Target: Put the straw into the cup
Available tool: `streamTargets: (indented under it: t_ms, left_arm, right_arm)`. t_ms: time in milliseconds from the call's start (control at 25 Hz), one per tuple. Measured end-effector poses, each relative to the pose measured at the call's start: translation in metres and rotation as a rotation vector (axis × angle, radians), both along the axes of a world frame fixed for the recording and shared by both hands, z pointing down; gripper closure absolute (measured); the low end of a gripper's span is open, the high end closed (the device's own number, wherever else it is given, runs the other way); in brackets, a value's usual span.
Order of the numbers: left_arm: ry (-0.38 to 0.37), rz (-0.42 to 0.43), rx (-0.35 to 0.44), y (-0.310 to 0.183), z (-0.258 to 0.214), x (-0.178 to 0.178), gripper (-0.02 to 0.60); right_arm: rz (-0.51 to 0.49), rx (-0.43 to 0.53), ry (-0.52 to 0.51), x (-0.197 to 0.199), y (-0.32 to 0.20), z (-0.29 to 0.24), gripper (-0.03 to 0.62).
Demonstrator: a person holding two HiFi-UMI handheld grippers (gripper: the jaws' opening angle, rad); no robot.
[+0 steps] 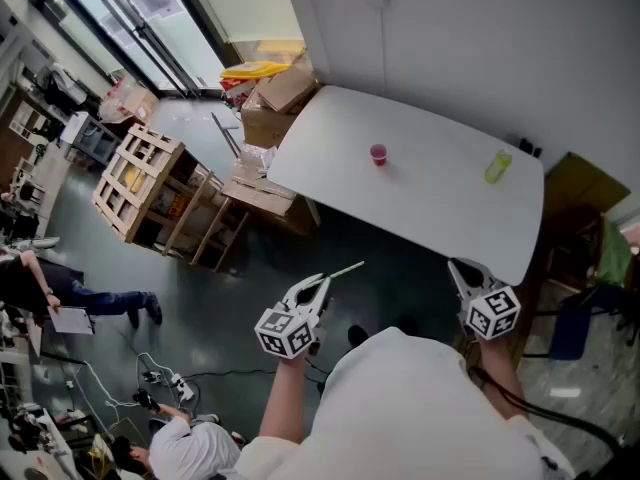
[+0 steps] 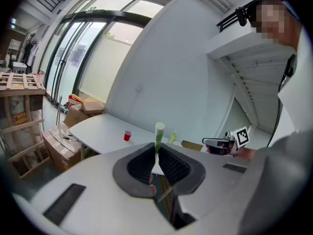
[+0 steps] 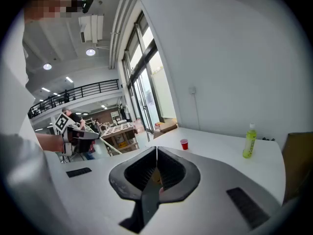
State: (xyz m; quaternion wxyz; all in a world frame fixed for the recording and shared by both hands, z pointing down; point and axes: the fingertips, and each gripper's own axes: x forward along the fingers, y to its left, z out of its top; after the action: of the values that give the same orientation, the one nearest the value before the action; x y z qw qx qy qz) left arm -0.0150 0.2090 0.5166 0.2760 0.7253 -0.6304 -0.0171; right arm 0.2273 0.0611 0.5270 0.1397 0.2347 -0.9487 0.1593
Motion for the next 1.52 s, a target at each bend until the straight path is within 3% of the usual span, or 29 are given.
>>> streamTargets:
  t_ms: [800,1520]
  left_arm:
    - [0.010,-0.011,-0.013,-0.004,0.002,0.006,0.557]
    - [-0.009,-0.096,-0.035,-0.023,0.007,0.053,0.557]
  right_arm:
    - [-0.004,-0.029,-0.015,0.003,-0.006,0.001,0.557]
    - [-0.083,-0.085,-0.002,0.048,-0.037,0.025,0.556]
